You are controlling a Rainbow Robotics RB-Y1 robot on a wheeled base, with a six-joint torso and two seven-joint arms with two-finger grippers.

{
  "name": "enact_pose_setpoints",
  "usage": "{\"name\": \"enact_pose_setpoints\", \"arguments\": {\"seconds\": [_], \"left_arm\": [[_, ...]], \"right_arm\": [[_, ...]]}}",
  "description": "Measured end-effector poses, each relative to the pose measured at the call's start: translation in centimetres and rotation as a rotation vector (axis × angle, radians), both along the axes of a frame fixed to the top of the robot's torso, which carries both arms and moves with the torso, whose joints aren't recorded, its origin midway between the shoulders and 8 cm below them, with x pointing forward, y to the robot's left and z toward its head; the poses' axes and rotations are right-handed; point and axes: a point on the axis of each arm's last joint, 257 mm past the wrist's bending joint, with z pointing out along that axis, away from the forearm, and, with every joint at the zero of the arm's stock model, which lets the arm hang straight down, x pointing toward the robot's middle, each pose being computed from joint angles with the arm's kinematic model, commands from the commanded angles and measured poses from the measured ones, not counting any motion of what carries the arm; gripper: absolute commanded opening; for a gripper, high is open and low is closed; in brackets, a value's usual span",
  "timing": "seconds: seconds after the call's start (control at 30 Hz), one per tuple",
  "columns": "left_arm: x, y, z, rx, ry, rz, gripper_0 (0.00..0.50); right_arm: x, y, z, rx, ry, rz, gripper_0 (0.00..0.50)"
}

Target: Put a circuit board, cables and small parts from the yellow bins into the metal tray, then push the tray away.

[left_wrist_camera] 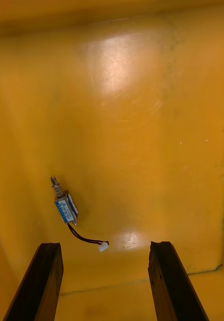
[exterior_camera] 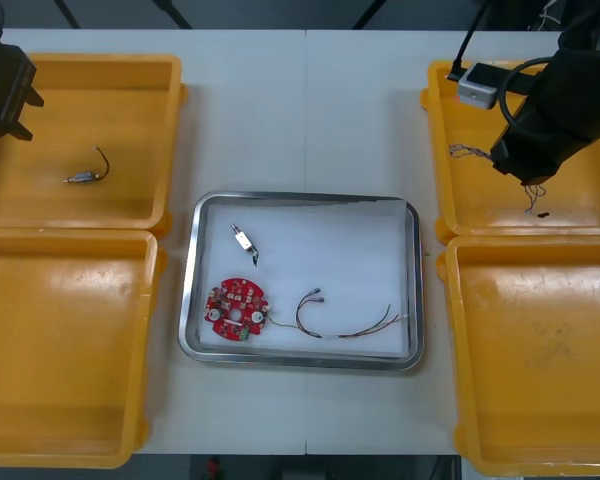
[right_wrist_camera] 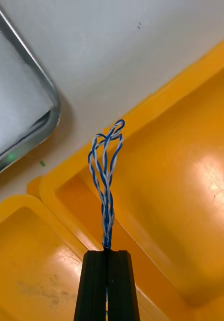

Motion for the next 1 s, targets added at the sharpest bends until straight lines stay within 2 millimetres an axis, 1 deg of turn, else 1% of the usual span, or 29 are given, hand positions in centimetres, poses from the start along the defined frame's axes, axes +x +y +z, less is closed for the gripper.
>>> {"name": "enact_pose_setpoints", "arguments": {"seconds": [0.13, 0.23, 0.43, 0.6, 0.67, 0.77, 0.87, 1.0], "left_arm": [[0.7, 0.0, -0.5, 0.009, -0.025, -0.006, 0.5], [0.9, 0.2, -1.4, 0.004, -0.037, -0.005, 0.5], [0.6, 0.3, -3.5, -0.006, -0.024, -0.001, 0.5], [0.6, -0.4, -5.3, -0.009, -0.016, -0.016, 0.5], [0.5, -0.8, -6.0, 0.0, -0.007, -0.027, 0.5], [0.7, -1.4, -6.9, 0.006, -0.004, -0.042, 0.5], [0.6, -2.1, -7.7, -0.003, 0.005, -0.047, 0.5], [0.3, -3.0, -8.8, -0.02, 0.02, -0.043, 0.5]], "right_arm": [[-1.1, 2.6, -0.4, -0.02, -0.003, 0.09, 0.0], [-2.2, 4.7, -1.0, -0.018, 0.015, 0.16, 0.0], [-3.9, 8.6, -2.1, -0.009, 0.035, 0.272, 0.0], [-3.9, 13.8, -3.3, 0.032, -0.003, 0.378, 0.0], [-4.2, 15.2, -4.2, 0.026, -0.006, 0.416, 0.0], [-4.4, 16.6, -5.4, -0.015, -0.019, 0.48, 0.0], [-4.3, 17.5, -6.5, -0.059, -0.04, 0.53, 0.0], [-4.2, 18.5, -7.7, -0.082, -0.046, 0.555, 0.0]]}}
